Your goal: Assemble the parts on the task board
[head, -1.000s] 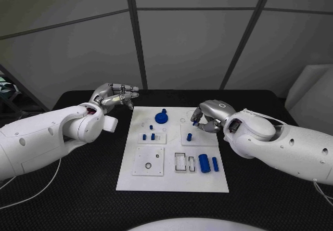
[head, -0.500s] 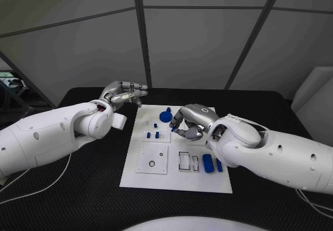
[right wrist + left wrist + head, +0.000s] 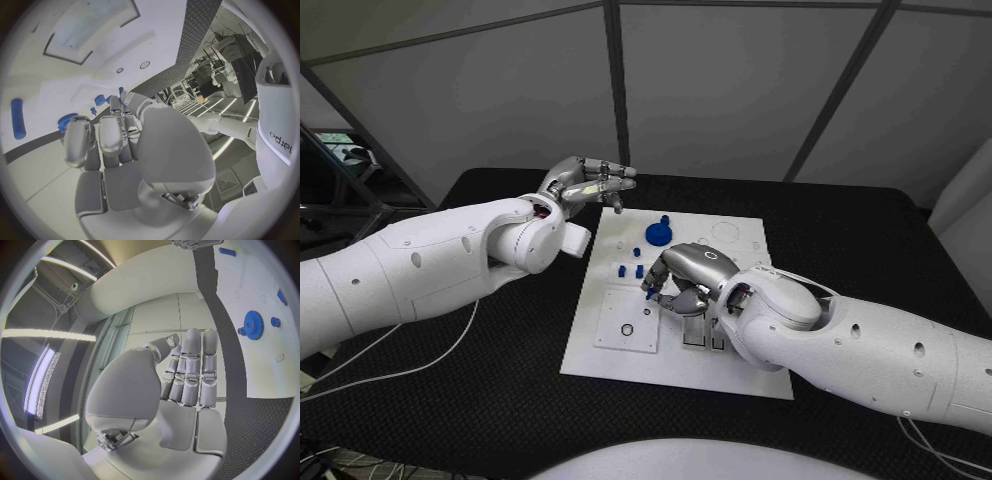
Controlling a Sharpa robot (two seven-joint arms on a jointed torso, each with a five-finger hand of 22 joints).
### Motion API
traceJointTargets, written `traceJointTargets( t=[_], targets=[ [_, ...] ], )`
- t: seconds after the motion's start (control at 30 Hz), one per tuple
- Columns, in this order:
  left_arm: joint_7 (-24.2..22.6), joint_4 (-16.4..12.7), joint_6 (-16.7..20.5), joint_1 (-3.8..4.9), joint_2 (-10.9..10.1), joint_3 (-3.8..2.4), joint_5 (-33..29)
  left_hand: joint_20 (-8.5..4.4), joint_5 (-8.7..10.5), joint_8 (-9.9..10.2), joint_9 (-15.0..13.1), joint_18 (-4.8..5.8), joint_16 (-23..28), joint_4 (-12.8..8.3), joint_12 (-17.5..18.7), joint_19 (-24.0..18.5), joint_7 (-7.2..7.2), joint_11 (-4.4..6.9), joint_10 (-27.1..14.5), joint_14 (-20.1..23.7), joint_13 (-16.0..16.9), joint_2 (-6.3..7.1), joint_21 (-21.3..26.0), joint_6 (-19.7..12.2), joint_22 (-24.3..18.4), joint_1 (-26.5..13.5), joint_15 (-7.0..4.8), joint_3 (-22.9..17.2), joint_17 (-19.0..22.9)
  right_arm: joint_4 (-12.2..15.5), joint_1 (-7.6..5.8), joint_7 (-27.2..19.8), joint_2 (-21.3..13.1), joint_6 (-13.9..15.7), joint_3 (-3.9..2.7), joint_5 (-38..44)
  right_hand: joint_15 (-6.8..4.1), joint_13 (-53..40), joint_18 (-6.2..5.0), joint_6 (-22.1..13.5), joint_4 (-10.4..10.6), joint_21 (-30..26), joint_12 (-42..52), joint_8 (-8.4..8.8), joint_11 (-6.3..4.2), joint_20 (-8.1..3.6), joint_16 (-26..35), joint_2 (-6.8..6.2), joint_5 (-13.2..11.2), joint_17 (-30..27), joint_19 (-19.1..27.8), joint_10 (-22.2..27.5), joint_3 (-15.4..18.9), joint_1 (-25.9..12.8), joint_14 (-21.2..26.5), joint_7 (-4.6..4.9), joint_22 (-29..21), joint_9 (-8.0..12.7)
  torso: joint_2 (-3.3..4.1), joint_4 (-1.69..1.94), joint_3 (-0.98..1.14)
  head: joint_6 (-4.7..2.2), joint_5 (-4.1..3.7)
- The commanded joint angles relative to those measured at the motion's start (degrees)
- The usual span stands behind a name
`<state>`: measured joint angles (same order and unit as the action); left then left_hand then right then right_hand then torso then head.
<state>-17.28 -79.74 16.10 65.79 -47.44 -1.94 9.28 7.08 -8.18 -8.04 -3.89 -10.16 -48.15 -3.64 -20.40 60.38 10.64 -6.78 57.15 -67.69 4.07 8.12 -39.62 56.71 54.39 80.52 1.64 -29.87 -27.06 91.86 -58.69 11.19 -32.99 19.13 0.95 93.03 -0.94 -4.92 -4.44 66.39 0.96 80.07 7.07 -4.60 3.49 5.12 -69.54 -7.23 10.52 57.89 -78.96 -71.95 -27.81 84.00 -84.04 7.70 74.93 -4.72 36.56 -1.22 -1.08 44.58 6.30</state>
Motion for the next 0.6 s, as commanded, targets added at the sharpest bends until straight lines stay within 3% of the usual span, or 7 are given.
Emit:
traceJointTargets(
  t=[0.03, 0.6],
  targets=[
    [-0.5, 0.0, -0.3, 0.11, 0.1, -0.06, -0.3, -0.03, -0.19, -0.1, 0.1, -0.32, 0.2, -0.2, -0.2, -0.4, 0.41, -0.14, 0.0, 0.4, 0.0, -0.34, 0.3, -0.1, 0.0, -0.2, 0.01, 0.3, 0.1, -0.5, 0.09, -0.6, 0.5, -1.7, 0.14, 0.7, -0.08, -0.1, 0.77, 0.3, -0.1, 0.3, 0.2, -0.13, 0.13, 0.06, -0.2, 0.0, 0.3, 0.1, -0.3, -0.2, -0.3, -0.1, -1.4, 0.2, 0.8, 0.0, 0.0, -0.07, 0.09, 0.22, 0.41],
    [-0.3, -0.2, -0.6, 0.12, 0.1, -0.05, -0.3, 0.01, -0.2, -0.1, 0.1, -0.31, 0.2, -0.1, -0.3, -0.5, 0.41, -0.16, -0.1, 0.4, -0.1, -0.41, 0.3, -0.1, -0.1, -0.4, 0.05, 0.3, 0.2, -1.6, 0.5, 0.6, 1.8, -4.3, 0.44, 1.8, -0.05, -0.1, 0.76, 0.3, -0.2, 0.3, 0.2, -0.08, 0.15, 0.08, -0.1, -0.03, 0.4, 0.0, -0.2, -0.2, -0.4, -0.2, -1.4, 0.22, 0.8, 0.0, -0.02, 0.06, 0.05, 0.96, 1.35]
  ],
)
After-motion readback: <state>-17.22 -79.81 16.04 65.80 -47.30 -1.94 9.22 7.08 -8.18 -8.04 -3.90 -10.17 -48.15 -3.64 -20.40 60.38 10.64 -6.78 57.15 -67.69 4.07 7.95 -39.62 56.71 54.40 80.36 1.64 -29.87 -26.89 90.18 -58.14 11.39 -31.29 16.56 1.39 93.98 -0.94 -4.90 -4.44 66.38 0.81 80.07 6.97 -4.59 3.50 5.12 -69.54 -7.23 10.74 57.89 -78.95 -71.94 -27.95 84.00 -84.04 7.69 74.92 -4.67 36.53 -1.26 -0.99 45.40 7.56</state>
